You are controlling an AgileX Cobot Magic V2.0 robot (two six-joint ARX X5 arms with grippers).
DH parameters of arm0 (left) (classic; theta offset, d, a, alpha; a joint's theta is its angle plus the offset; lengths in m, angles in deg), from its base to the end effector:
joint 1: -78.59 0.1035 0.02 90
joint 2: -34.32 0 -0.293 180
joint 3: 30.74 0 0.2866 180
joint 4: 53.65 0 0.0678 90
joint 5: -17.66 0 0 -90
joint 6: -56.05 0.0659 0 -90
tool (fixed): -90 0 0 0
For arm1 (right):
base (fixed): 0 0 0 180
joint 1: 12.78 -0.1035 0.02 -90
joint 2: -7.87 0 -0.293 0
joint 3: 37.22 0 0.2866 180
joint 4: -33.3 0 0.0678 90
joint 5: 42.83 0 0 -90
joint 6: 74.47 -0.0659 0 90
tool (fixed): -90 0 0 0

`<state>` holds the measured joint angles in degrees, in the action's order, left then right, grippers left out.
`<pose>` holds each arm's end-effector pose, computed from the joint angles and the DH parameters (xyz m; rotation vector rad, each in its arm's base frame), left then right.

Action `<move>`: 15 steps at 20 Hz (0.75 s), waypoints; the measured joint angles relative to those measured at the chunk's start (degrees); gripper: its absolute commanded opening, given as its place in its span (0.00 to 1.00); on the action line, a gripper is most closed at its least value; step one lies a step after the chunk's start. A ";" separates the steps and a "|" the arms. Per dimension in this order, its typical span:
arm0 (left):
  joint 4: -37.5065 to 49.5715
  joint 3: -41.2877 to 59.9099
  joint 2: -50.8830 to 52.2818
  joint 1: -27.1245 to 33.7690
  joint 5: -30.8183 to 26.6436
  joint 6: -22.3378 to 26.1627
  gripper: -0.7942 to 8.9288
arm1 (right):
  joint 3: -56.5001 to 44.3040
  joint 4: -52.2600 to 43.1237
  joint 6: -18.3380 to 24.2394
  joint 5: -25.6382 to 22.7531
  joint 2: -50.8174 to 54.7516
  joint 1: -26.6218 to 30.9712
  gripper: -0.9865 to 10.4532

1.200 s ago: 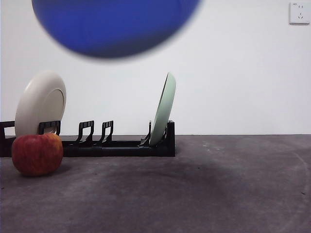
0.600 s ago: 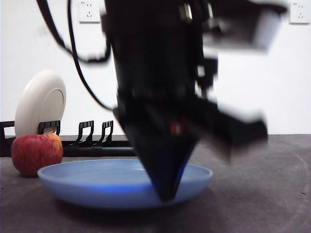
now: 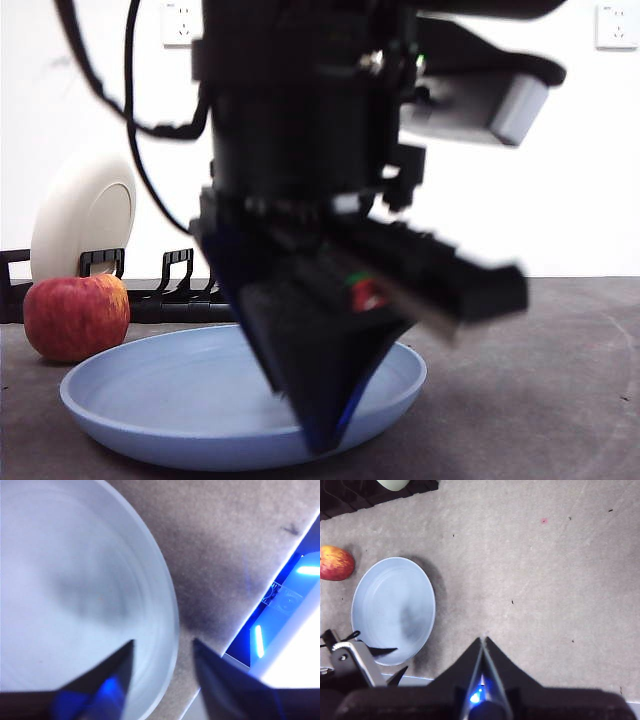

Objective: Take the blue plate from the plate rack,put the plate on the table,take the apple from the table,put the apple in the plate

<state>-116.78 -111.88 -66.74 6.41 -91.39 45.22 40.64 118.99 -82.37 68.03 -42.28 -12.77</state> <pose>0.1311 -0.3375 0.1643 0.9059 1.0939 -0.6422 0.1546 0.0234 0.3520 0.3090 1.0238 0.2632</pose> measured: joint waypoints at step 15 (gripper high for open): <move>-23.41 -16.76 16.31 -1.55 -1.40 -4.20 0.07 | 0.00 -13.29 0.61 15.87 -3.23 -6.60 0.08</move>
<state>-140.18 -128.65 -50.43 4.86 -92.78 41.02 40.64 105.70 -81.76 83.90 -45.52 -19.37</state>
